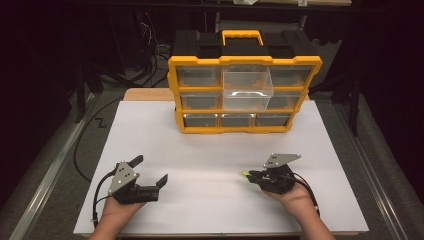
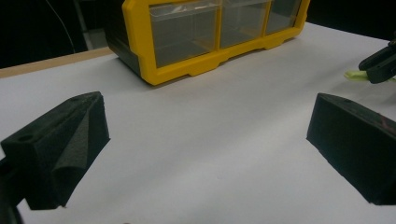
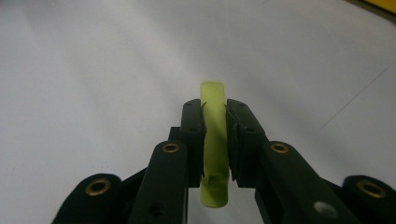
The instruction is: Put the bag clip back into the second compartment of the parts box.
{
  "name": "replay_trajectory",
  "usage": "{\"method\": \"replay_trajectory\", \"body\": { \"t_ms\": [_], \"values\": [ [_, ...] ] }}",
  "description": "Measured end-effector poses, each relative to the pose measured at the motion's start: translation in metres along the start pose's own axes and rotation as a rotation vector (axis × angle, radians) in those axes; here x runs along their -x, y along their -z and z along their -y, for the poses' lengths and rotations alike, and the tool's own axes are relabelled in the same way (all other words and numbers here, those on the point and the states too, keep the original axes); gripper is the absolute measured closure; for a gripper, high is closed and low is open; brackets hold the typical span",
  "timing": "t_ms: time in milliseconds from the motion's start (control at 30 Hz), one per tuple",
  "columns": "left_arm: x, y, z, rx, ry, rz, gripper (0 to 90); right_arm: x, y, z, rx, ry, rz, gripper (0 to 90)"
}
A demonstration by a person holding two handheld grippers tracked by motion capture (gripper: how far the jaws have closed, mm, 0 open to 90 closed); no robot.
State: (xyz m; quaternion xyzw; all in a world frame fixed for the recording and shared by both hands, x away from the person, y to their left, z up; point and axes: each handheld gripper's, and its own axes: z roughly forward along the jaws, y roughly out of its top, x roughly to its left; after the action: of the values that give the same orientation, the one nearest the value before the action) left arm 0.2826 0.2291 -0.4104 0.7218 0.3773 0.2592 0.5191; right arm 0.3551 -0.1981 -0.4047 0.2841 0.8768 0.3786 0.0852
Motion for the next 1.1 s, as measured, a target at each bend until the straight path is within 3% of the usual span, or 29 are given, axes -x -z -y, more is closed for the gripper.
{"method": "replay_trajectory", "body": {
  "t_ms": [100, 200, 567, 833, 1100],
  "values": [
    [0.001, 0.000, 0.000, 0.005, -0.002, 0.006, 0.3, 0.002, 0.001, -0.001, -0.046, 0.005, 0.008, 79.1],
    [0.000, 0.000, 0.000, 0.007, 0.002, 0.008, 0.3, 0.005, 0.005, -0.007, -0.057, -0.001, 0.004, 79.0],
    [0.003, 0.001, -0.001, 0.012, -0.001, 0.006, 0.3, 0.000, 0.013, -0.023, -0.138, 0.065, -0.010, 79.0],
    [0.003, 0.001, -0.001, 0.014, -0.003, 0.008, 0.3, 0.002, 0.011, -0.027, -0.191, 0.062, -0.034, 79.1],
    [0.004, 0.001, -0.001, 0.013, -0.008, 0.017, 0.3, 0.005, 0.019, -0.034, -0.259, 0.048, -0.058, 79.0]
  ]
}}
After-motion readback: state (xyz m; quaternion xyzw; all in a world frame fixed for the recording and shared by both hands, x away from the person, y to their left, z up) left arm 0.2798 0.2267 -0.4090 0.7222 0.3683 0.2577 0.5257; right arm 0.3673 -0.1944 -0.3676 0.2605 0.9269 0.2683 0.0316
